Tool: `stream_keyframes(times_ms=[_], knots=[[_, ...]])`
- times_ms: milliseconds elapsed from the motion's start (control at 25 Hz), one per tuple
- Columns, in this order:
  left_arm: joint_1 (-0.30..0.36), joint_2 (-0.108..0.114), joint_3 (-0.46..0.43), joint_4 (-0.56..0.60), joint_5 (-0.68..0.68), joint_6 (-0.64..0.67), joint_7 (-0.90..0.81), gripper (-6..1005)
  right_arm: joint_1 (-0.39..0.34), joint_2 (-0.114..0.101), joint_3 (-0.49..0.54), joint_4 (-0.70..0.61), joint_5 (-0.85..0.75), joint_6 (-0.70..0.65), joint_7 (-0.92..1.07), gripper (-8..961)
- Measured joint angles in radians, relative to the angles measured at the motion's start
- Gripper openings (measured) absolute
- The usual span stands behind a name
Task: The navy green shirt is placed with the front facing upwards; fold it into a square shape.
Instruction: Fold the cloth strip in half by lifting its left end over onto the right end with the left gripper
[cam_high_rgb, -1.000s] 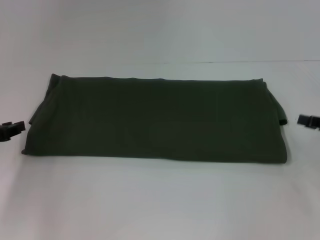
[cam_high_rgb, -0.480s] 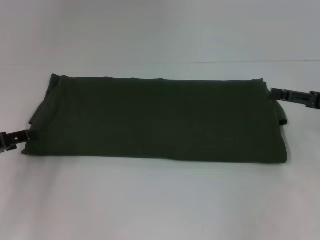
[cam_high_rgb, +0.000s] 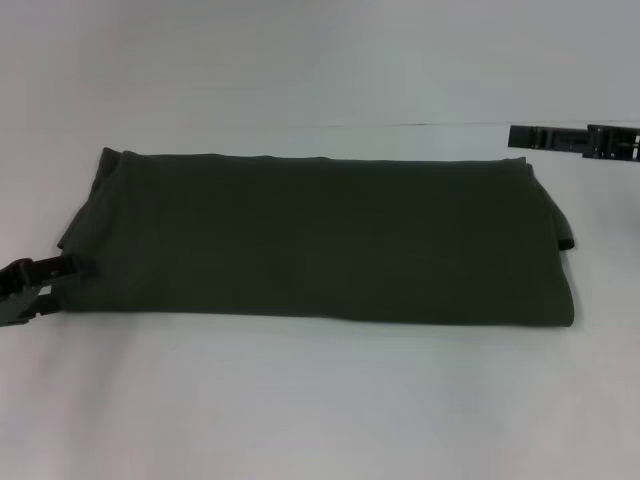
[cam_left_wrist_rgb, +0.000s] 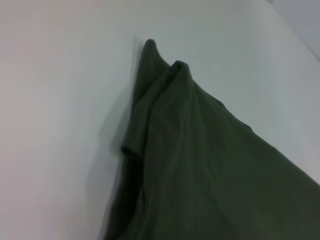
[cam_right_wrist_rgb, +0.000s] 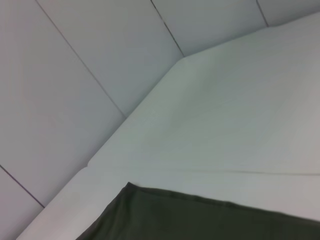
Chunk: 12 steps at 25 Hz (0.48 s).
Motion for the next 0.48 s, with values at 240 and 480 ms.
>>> stream_keyframes(times_ms=[240,480], knots=[[-0.037,0.018,0.0,-0.063,0.045,-0.009,-0.061,885,0.017,-0.01,-0.019,-0.001,-0.001,0.012,-0.001,916],[-0.061,0.028,0.0,-0.099,0.09,-0.043,-0.09,885,0.019,-0.017,-0.046,-0.001,-0.001,0.02,0.001,915]])
